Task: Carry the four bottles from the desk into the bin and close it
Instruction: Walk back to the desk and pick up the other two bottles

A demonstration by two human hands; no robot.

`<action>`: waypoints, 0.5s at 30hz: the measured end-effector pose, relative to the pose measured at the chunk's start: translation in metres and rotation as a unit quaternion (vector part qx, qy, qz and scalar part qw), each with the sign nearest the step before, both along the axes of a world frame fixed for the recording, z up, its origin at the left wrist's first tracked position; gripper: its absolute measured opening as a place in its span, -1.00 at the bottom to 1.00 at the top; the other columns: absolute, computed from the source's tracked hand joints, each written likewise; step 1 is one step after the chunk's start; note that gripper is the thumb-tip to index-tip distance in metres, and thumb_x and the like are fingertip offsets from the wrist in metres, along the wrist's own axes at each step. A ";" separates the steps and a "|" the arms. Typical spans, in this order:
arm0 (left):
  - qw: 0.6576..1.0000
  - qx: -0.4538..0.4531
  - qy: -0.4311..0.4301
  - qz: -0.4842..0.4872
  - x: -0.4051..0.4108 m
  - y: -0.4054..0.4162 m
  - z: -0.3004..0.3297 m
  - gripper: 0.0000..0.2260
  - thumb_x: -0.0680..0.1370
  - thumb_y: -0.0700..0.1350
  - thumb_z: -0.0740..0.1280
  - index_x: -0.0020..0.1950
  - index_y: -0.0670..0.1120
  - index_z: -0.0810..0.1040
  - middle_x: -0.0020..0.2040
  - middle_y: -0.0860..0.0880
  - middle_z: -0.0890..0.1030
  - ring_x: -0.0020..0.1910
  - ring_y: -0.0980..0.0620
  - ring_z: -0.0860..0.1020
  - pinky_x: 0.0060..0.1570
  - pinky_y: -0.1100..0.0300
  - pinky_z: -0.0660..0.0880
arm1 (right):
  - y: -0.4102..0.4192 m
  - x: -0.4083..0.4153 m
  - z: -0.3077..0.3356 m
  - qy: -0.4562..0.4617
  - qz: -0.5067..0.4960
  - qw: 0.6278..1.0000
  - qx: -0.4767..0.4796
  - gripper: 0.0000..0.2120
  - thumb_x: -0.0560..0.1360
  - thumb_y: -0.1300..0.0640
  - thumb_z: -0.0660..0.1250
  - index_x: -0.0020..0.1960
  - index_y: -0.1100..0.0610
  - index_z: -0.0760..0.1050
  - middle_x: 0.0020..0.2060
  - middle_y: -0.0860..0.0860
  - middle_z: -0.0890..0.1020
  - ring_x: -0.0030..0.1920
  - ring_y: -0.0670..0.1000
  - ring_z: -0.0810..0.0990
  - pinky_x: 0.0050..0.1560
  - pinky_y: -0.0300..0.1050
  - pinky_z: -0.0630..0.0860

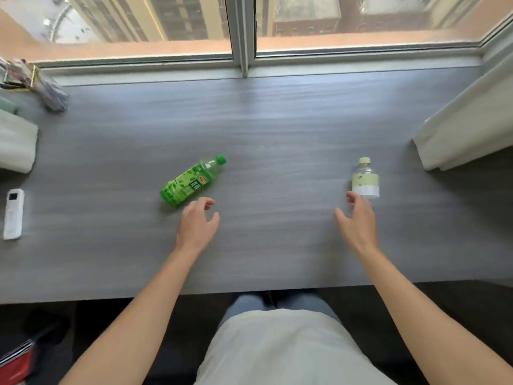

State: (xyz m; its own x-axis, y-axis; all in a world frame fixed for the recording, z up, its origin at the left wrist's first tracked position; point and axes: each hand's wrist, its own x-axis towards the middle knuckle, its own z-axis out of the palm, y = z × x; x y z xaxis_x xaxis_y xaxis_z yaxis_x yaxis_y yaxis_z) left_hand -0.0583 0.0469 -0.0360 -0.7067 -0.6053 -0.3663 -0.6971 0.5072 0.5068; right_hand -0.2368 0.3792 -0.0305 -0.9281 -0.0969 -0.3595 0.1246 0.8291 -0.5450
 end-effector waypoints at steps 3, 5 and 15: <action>0.996 -0.079 0.016 -0.033 -0.035 -0.022 0.005 -0.62 0.47 -0.13 0.47 0.28 -0.08 0.56 0.22 -0.11 0.58 0.25 -0.17 0.50 0.28 -0.04 0.44 | -0.003 -0.026 0.001 0.023 -0.052 0.998 0.028 -0.43 0.47 0.07 0.38 0.45 0.12 0.34 0.35 0.11 0.44 0.33 0.18 0.46 0.31 0.10 0.44; 0.992 -0.114 0.019 -0.044 -0.052 -0.032 0.005 -0.54 0.44 -0.13 0.48 0.33 -0.10 0.52 0.26 -0.14 0.54 0.29 -0.21 0.46 0.31 -0.06 0.42 | -0.006 -0.044 -0.002 0.040 -0.059 0.996 0.060 -0.36 0.45 0.05 0.39 0.48 0.14 0.29 0.39 0.13 0.40 0.38 0.21 0.39 0.35 0.14 0.42; 0.983 -0.135 -0.119 -0.046 -0.089 -0.066 -0.032 -0.27 0.45 -0.02 0.47 0.55 -0.11 0.27 0.40 -0.22 0.48 0.36 -0.29 0.44 0.36 -0.17 0.35 | -0.013 -0.106 -0.023 0.108 -0.111 0.974 0.163 -0.30 0.38 -0.07 0.46 0.40 0.15 0.30 0.29 0.16 0.38 0.29 0.25 0.38 0.14 0.21 0.52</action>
State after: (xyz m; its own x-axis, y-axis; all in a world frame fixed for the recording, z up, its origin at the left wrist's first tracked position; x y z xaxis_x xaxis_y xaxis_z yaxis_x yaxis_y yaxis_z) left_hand -0.1471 -0.0196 -0.0684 -0.6763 -0.6413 -0.3624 -0.7249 0.6669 0.1728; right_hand -0.3431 0.3667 -0.0535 -0.9704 0.2020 -0.1324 0.2329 0.9278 -0.2914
